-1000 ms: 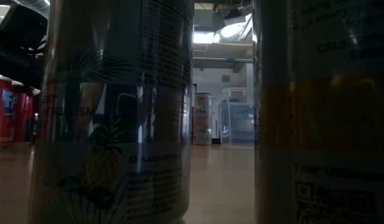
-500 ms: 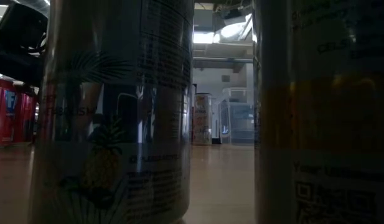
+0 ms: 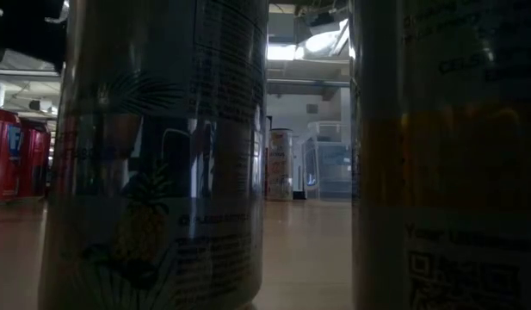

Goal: Sort soda cans
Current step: Put the middle right red soda can into the center transparent bin

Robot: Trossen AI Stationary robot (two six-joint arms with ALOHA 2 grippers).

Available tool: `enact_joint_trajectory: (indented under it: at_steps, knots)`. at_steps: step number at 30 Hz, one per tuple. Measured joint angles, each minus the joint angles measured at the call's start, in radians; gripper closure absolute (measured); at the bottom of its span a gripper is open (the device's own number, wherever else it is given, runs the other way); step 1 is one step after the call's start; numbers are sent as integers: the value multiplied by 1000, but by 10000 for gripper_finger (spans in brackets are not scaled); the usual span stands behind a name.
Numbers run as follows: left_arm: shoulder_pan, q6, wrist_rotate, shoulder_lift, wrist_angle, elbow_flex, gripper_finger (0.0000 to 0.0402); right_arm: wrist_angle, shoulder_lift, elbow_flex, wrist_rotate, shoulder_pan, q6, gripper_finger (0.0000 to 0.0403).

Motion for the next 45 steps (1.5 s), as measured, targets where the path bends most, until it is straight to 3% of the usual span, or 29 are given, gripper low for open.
enact_joint_trajectory:
  at_steps: [7, 23, 30, 38, 45]
  knots:
    - [0, 36, 3, -1, -63, 54, 180, -378, 52, 276, -7, 0, -18, 63]
    - [1, 42, 3, -1, -78, 54, 180, -773, 477, 705, -1, 0, 34, 63]
    - [1, 35, 3, -1, -75, 54, 180, -704, 543, 740, -23, 0, 162, 63]
    - [1, 14, 3, -1, -75, 54, 180, -632, 563, 741, -223, 7, 307, 63]
    - [1, -11, 3, -1, -76, 55, 180, -658, 606, 746, -214, 172, 481, 63]
